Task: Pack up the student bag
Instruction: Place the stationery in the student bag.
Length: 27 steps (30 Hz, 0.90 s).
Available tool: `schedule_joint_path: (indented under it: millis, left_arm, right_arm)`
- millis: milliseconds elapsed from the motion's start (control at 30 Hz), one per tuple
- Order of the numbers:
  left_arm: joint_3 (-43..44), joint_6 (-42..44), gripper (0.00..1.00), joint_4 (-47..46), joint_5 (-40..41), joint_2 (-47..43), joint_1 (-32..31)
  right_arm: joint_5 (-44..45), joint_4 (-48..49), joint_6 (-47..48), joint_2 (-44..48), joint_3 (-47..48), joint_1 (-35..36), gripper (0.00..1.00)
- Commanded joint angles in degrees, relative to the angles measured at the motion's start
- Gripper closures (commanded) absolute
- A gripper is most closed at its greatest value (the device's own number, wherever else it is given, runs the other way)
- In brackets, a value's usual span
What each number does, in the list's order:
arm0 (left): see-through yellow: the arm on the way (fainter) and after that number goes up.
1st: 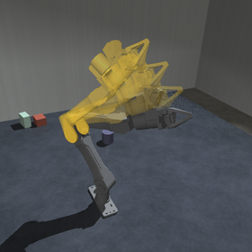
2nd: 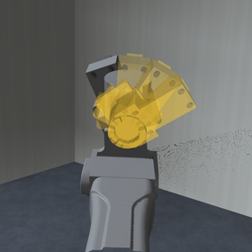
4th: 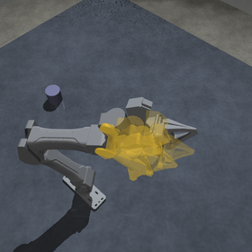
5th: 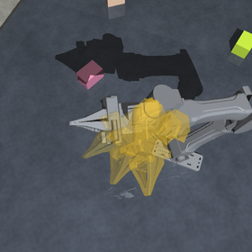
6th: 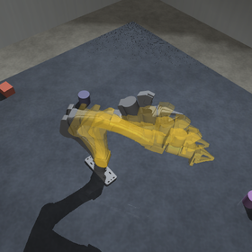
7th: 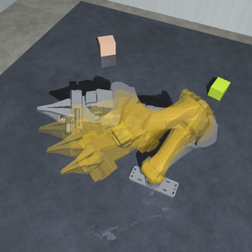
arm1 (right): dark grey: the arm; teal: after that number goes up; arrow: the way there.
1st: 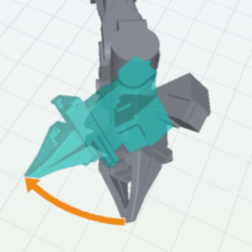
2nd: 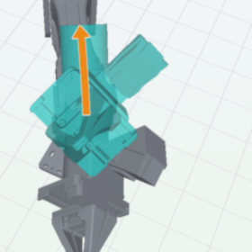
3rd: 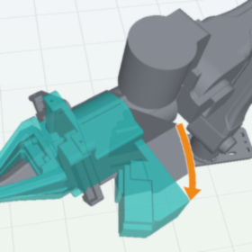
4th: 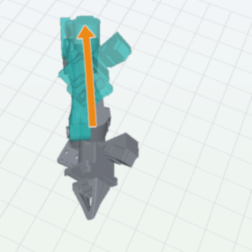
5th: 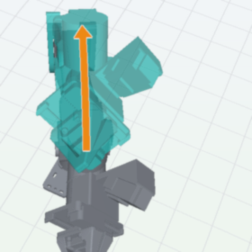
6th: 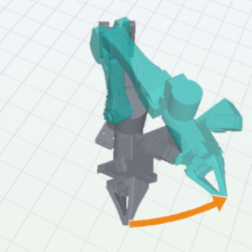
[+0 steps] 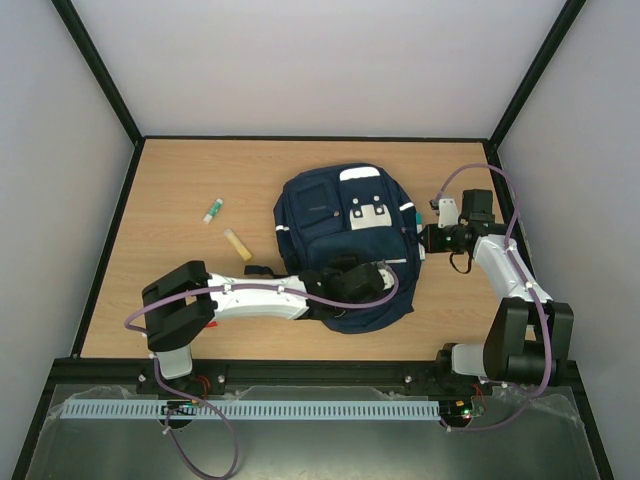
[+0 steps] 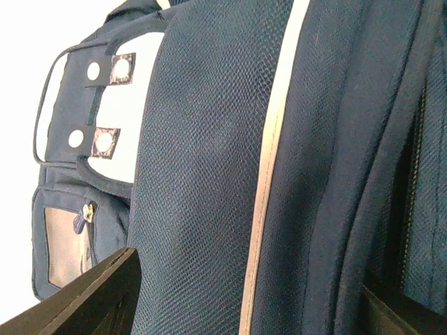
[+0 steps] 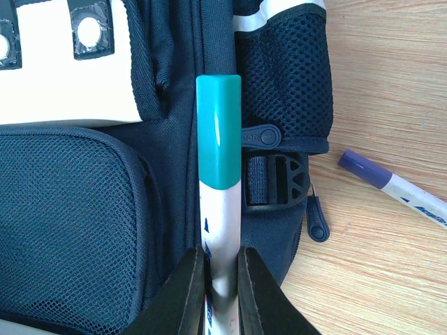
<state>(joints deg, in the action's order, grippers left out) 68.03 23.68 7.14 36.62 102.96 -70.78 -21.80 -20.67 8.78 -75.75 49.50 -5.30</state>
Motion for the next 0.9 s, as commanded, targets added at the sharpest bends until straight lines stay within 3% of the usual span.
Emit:
schedule_joint_path:
  millis: [0,133,267,367,533,700,867]
  left_arm:
    - [-1.8,2.36,0.32,-2.1,4.34,0.07,0.81]
    - [-1.18,3.11,0.49,-2.66,5.03,-0.18,0.91]
    - [-0.68,6.19,0.76,-6.24,6.66,-2.56,1.06]
    - [0.31,7.2,0.87,-7.62,7.0,-4.77,1.92]
    - [1.22,3.07,0.97,-8.56,2.95,-7.69,6.47]
    - [2.7,-4.01,0.98,-7.87,-9.13,-10.22,12.39]
    - [4.25,-11.89,0.98,-5.92,-18.86,-10.81,16.77]
  right_arm:
    - [-1.05,-0.14,0.5,-0.54,-0.89,-0.32,0.99]
    - [-1.36,-0.21,0.42,-0.42,-0.95,-0.32,0.99]
    - [-2.42,-0.81,0.41,0.39,-0.11,-0.32,0.99]
    - [-3.29,-3.48,1.22,2.1,2.19,-0.32,0.99]
    - [-4.97,-8.73,5.96,9.7,6.52,-0.11,0.99]
    - [-2.16,-14.63,11.13,16.28,7.67,1.08,0.99]
    - [4.95,-17.21,15.25,20.5,5.66,10.04,0.99]
